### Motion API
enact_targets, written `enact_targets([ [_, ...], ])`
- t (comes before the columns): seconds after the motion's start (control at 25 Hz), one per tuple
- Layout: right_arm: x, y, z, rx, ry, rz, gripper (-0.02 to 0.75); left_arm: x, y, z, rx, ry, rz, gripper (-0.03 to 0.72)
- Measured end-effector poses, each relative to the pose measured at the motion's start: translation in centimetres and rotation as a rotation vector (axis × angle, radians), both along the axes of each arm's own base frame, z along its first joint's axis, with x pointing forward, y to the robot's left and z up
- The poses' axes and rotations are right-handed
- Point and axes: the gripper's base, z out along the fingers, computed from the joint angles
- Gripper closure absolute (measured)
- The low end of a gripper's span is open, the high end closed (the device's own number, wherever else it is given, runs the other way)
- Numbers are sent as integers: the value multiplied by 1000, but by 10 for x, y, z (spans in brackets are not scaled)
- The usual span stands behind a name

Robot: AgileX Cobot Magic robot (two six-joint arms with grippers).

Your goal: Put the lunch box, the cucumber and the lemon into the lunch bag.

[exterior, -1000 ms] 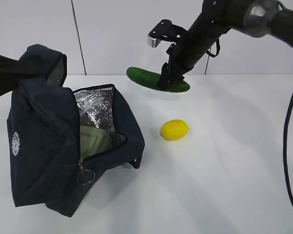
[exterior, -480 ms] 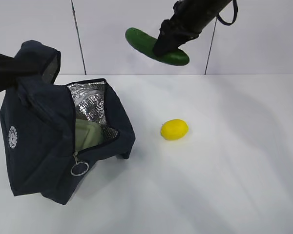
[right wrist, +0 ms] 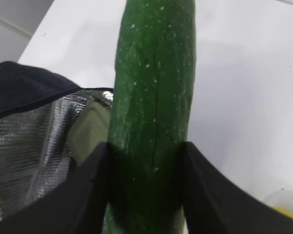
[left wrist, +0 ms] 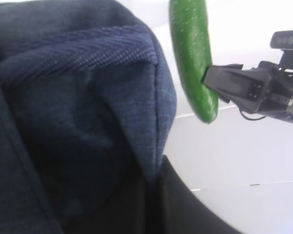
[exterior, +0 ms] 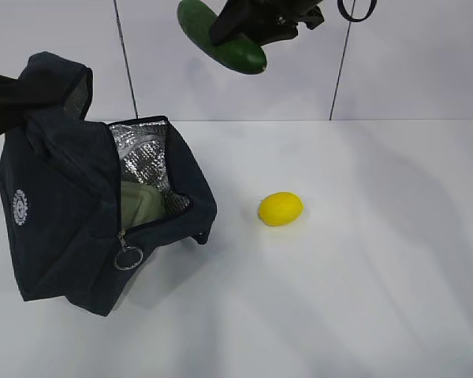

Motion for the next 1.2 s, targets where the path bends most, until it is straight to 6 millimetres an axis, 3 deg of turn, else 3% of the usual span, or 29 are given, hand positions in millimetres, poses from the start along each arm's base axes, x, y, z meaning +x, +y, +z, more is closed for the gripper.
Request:
enact_targets([
  [0.56, -28, 56, -3, -43, 18, 94, 407, 6, 4, 3, 47, -40, 44, 695],
  [0.88, -32, 62, -18, -84, 95, 59, 407, 11, 4, 14, 45, -77, 50, 695],
  [1.2, -34, 65, -18, -65, 112, 62, 408, 12, 4, 17, 46, -90, 51, 695],
])
